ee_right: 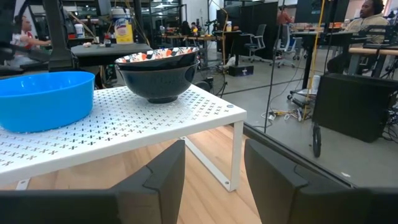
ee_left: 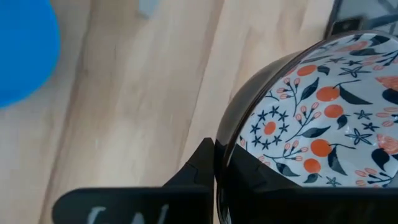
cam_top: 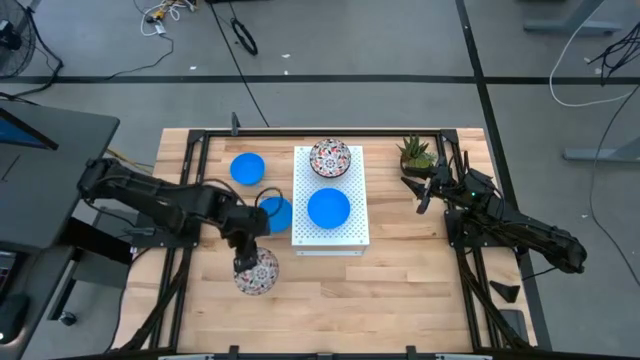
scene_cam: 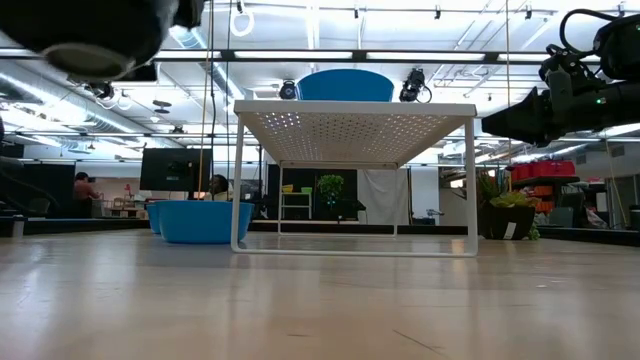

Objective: Pick & Place Mini bowls
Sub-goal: Stack the white bowl on top of the other white bowl on the shelf

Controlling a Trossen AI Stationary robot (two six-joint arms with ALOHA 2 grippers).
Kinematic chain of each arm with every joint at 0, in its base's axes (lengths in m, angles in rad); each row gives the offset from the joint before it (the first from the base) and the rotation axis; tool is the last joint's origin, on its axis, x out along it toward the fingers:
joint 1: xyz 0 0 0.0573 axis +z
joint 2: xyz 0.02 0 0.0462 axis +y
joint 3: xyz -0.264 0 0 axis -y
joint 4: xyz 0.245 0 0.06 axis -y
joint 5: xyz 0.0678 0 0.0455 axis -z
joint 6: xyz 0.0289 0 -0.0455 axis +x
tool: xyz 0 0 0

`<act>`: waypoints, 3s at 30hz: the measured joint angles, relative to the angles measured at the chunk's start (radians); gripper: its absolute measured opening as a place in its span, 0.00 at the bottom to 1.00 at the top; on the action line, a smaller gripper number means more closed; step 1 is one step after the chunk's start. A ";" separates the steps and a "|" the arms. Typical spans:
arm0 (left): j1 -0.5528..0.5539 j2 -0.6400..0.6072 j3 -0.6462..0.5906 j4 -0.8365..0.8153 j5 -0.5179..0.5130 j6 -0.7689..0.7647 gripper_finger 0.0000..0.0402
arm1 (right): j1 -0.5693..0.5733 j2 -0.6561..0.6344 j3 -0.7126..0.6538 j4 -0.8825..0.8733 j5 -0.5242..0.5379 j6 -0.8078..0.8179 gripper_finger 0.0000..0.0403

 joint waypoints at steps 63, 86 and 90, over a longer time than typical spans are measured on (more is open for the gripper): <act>0.786 0.808 1.303 -0.491 -0.019 0.351 0.03 | 0.000 0.000 0.000 0.000 0.000 0.000 0.42; 0.745 0.884 1.288 -0.476 -0.055 0.299 0.09 | 0.000 0.000 0.000 0.000 0.000 0.000 0.42; 0.745 0.884 1.288 -0.476 -0.046 0.298 0.11 | 0.000 0.000 0.000 0.000 0.000 0.000 0.42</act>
